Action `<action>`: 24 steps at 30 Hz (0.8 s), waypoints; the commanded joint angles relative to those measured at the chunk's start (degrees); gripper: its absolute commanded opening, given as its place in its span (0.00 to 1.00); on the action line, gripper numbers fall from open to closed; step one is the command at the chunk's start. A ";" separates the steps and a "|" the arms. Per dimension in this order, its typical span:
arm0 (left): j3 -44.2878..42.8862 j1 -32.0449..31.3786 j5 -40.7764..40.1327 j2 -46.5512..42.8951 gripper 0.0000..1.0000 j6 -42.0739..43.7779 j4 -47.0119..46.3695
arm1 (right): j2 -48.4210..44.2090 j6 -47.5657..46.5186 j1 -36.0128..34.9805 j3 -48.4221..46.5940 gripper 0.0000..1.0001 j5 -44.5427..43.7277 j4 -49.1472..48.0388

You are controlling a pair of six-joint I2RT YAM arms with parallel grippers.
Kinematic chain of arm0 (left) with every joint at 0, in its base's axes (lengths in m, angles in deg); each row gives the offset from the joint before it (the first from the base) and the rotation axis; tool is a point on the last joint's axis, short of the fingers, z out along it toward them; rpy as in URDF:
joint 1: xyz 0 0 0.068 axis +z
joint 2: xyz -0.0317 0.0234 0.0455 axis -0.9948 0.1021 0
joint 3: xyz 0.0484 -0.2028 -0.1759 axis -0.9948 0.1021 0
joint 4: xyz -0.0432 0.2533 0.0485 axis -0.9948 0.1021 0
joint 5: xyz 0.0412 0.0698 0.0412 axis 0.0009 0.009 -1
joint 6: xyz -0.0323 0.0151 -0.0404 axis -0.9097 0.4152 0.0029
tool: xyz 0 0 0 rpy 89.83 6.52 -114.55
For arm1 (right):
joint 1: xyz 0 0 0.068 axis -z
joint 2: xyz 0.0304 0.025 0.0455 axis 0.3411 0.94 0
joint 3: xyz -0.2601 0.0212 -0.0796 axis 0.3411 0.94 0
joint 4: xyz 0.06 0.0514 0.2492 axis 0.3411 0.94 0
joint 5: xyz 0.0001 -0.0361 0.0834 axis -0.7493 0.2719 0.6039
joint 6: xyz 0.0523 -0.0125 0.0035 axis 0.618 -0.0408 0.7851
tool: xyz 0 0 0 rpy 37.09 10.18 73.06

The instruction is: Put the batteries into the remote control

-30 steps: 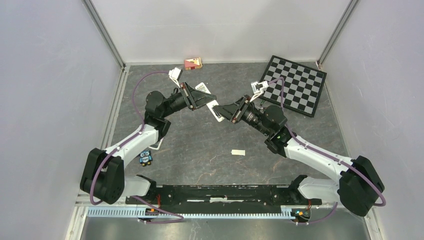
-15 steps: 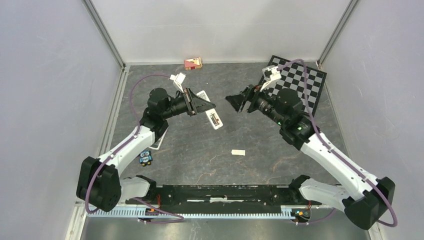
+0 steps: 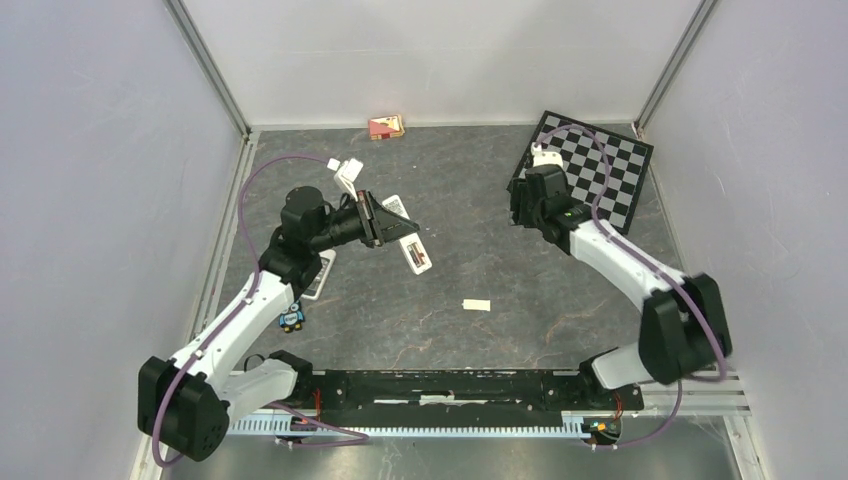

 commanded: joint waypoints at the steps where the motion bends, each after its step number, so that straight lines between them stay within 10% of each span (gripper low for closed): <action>1: -1.00 0.29 -0.33 -1.84 0.02 5.05 1.31 | 7.64 -1.96 2.26 -2.74 0.63 -4.88 -3.59; 24: -1.01 0.96 2.10 1.92 0.02 5.95 -1.21 | 33.55 8.34 2.52 -18.00 0.39 -16.44 -6.87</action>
